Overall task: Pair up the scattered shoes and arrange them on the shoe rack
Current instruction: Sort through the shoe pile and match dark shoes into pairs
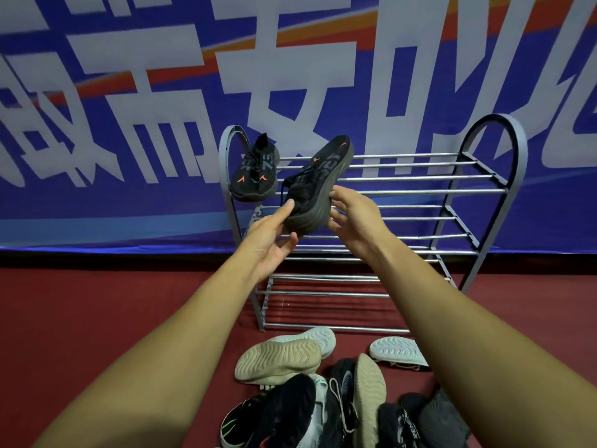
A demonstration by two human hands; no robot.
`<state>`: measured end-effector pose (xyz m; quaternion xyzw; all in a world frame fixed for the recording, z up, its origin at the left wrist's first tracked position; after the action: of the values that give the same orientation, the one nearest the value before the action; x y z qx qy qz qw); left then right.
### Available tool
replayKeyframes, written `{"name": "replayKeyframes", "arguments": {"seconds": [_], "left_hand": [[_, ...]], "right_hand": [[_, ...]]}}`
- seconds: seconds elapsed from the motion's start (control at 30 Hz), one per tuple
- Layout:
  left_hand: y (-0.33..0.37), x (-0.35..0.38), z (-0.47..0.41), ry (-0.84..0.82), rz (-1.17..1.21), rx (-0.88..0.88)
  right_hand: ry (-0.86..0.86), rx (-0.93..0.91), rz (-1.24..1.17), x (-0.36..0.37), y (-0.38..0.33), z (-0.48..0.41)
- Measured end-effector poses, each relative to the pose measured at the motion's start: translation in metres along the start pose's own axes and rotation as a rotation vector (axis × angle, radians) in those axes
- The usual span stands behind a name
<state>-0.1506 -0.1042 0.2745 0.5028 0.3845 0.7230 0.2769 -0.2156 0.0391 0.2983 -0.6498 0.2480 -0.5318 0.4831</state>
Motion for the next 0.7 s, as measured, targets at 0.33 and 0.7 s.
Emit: {"name": "replayKeyframes", "arguments": {"seconds": [0.33,0.7], "left_hand": [[0.008,0.005,-0.026,0.172,0.174,0.101],[0.004,0.009,-0.051,0.205,0.332,0.101]], "right_hand": [[0.065,0.052,0.31,0.015,0.028,-0.011],[0.157,0.005,0.111,0.018,0.032,-0.032]]}}
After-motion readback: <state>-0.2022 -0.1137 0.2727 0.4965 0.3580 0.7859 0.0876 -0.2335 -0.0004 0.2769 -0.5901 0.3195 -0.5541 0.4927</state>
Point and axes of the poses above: each hand's wrist, its own z-axis away from the middle knuckle, its own x-axis out of the palm, y = z × x, the point moved 5 cm from there along -z, towards the middle knuckle, and after that the axes turned 3 degrees about z, right-handed, at the moved point
